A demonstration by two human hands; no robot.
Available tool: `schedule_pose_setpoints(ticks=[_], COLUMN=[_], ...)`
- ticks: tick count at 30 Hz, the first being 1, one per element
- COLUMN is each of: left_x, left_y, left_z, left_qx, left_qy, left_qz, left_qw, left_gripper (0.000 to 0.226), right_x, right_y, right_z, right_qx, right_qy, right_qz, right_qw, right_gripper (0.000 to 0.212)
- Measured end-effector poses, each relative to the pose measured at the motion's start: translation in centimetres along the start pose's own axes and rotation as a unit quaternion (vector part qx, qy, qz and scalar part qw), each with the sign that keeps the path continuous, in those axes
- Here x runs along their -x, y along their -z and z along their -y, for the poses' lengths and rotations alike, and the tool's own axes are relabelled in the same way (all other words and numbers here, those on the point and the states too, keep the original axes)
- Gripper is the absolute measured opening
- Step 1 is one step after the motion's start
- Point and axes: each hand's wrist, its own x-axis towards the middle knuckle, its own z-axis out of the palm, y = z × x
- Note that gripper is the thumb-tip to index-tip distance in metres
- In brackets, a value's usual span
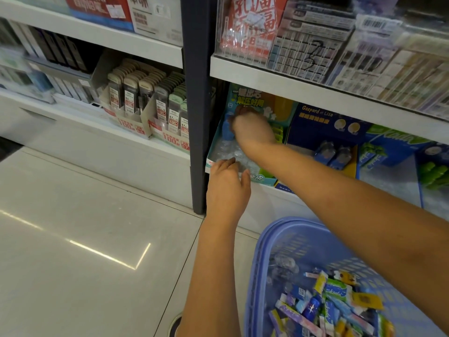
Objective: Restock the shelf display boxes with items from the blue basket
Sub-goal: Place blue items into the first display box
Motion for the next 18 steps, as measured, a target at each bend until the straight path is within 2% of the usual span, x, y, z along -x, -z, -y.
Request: schedule_pose_setpoints(ticks=[4, 10, 13, 16, 18], left_x=[0.0, -0.2, 0.2, 1.9, 3.6], left_y=[0.0, 0.2, 0.8, 1.5, 1.6], left_z=[0.2, 0.2, -0.4, -1.3, -2.2], left_qx=[0.001, 0.0, 0.015, 0.049, 0.092], left_qy=[0.001, -0.002, 0.0, -0.023, -0.026], left_qz=[0.004, 0.02, 0.021, -0.069, -0.119], left_qw=[1.0, 1.0, 1.0, 0.996, 0.988], left_gripper=[0.039, 0.039, 0.037, 0.033, 0.027], right_x=[0.3, 0.4, 0.7, 3.4, 6.9], right_y=[-0.3, 0.7, 1.7, 4.2, 6.4], right_z=[0.1, -0.4, 0.0, -0.5, -2.5], right_qx=[-0.04, 0.008, 0.052, 0.028, -0.033], right_qy=[-0.022, -0.035, 0.001, 0.051, 0.079], right_qz=[-0.006, 0.068, 0.095, 0.108, 0.017], right_qw=[0.999, 0.997, 0.994, 0.992, 0.996], right_gripper=[0.033, 0.033, 0.036, 0.04, 0.031])
